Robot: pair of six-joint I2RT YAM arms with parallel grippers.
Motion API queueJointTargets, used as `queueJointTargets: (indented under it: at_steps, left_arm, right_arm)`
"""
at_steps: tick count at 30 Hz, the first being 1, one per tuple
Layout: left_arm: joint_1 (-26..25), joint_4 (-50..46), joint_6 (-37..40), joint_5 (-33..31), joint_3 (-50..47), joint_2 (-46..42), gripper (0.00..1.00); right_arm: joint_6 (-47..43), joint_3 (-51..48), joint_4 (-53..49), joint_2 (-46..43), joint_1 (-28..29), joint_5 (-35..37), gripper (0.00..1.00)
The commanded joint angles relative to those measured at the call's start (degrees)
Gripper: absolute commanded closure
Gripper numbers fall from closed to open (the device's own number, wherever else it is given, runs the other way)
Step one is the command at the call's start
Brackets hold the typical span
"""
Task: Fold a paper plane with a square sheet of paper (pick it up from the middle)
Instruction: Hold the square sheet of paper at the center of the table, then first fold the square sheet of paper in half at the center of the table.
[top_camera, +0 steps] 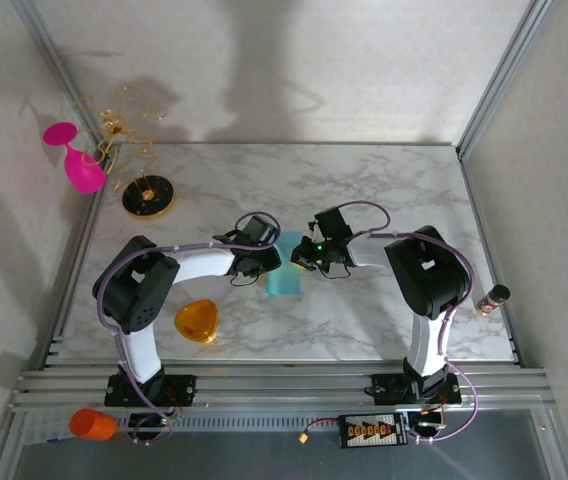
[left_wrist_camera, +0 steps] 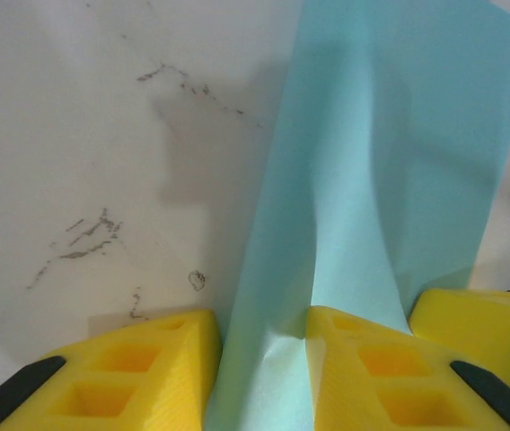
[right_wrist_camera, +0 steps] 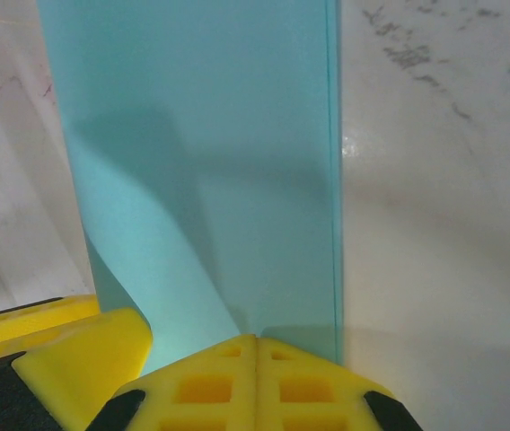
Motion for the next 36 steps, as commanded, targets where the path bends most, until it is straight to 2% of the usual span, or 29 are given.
queueJointTargets:
  at_steps: [1,10,14,17,20,23,27,36]
  left_arm:
    - [0.6,-5.7,1.8,-1.7,-1.3,3.4,0.65]
    - [4.6,-11.7,5.8,-1.9,7.1,-6.8,0.61]
    - [5.3,-7.0,7.1,5.9,6.6,-8.8,0.61]
    - [5.2,-2.0,5.8,13.6,5.1,-7.3,0.64]
    - [4.8,-0.6,5.0,17.2,5.2,-4.4,0.68]
    - [4.0,-3.5,6.5,16.8,7.7,-1.0,0.71]
    - [3.6,-8.3,8.4,13.0,10.4,2.5,0.74]
    - [3.1,-10.2,9.8,12.0,11.8,5.9,0.77]
  right_arm:
    - [-1.7,-0.8,-7.5,4.1,0.4,6.0,1.00]
    - [-5.0,-2.7,-9.7,7.6,-0.2,9.2,1.00]
    - [-5.5,-3.1,-10.2,8.1,-0.2,10.0,1.00]
    - [-5.6,-3.1,-9.9,8.6,-0.2,9.6,1.00]
    - [-6.1,-2.7,-10.3,9.1,-0.3,10.0,1.00]
    - [-6.5,-2.5,-10.6,9.4,-0.3,10.3,1.00]
    - [-7.0,-2.0,-11.6,9.4,-0.3,11.2,1.00]
    - [-7.5,-1.6,-12.7,9.6,-0.3,12.3,1.00]
